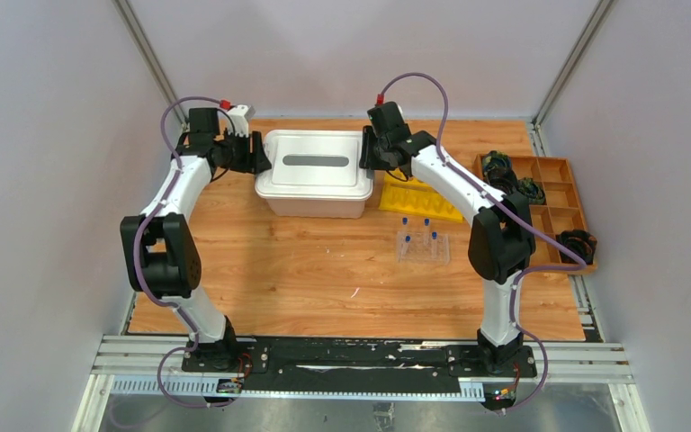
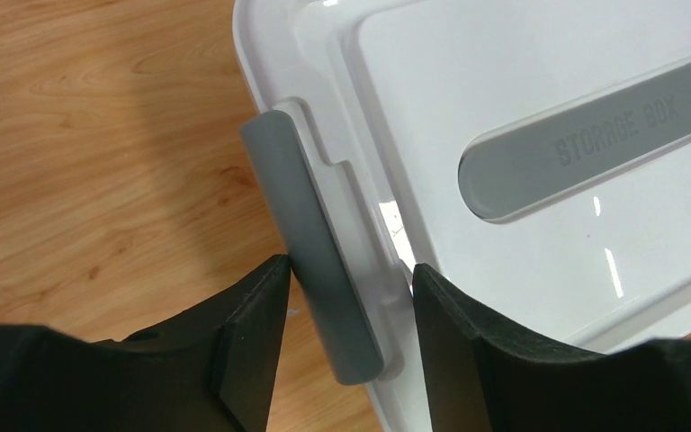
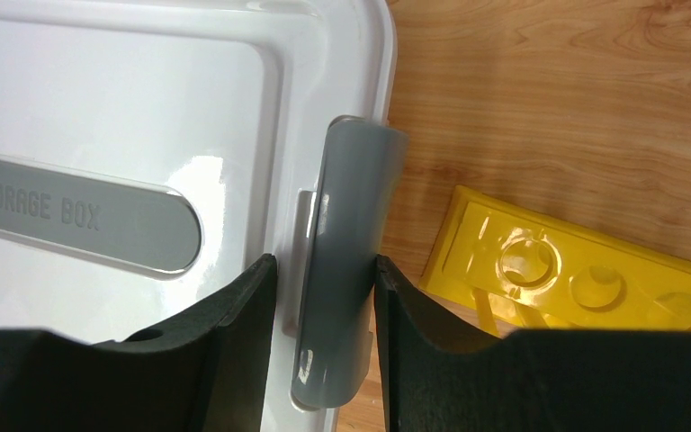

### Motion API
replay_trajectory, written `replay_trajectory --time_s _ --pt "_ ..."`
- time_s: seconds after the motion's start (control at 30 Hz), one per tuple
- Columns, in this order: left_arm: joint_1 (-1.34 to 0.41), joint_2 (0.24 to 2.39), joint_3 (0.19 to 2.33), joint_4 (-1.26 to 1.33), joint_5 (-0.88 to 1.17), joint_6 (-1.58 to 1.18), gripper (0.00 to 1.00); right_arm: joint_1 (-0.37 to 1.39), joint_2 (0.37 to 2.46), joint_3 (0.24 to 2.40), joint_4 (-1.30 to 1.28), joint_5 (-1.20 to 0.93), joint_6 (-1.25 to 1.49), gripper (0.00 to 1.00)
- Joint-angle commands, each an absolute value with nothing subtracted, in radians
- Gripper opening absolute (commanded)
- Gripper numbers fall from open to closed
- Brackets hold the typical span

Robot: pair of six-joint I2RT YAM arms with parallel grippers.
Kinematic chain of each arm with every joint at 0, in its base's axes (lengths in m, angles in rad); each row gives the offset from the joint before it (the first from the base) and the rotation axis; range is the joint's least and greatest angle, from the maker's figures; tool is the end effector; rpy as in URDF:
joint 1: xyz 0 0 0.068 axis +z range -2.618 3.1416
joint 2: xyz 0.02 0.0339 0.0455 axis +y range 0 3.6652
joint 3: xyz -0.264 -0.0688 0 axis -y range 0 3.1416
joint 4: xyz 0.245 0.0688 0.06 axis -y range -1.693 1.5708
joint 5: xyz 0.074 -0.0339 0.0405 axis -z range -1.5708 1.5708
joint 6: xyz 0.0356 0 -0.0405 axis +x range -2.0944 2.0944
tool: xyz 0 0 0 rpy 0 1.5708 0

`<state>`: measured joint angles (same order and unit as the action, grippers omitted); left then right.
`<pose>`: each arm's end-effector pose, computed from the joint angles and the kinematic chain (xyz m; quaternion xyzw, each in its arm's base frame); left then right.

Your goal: Organize the chemistry lab equipment

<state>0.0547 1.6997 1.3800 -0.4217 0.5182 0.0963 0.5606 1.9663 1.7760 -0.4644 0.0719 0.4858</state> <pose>0.3832 0.0033 0.2844 0.1216 0.8824 -0.2044 0.4060 0.3914 0.2427 0.3030 -0.0176 0.8963 0.1929 0.3989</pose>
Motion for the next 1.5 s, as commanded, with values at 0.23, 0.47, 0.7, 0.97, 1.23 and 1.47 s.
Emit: replay_trajectory --time_s 0.23,0.47,0.7,0.97,1.23,1.47 --pt "0.016 1.747 1.396 -0.478 0.52 0.126 0.57 0.571 1.997 1.777 -0.518 0.015 0.45 0.23" --pt "0.012 1.778 1.385 -0.481 0.498 0.129 0.48 0.569 1.997 1.784 -0.518 0.016 0.446 0.21" --pt "0.011 1.758 1.382 -0.479 0.478 0.131 0.22 0.565 1.993 1.782 -0.518 -0.016 0.446 0.2" --pt "-0.054 1.745 1.361 -0.496 0.392 0.148 0.0 0.559 1.995 1.78 -0.518 -0.024 0.447 0.21" --pt "-0.081 1.74 1.391 -0.535 0.339 0.139 0.1 0.553 1.978 1.774 -0.52 -0.024 0.44 0.33" --pt "-0.072 1.677 1.628 -0.706 0.317 0.153 0.97 0.517 1.908 1.814 -0.546 -0.024 0.431 0.65"
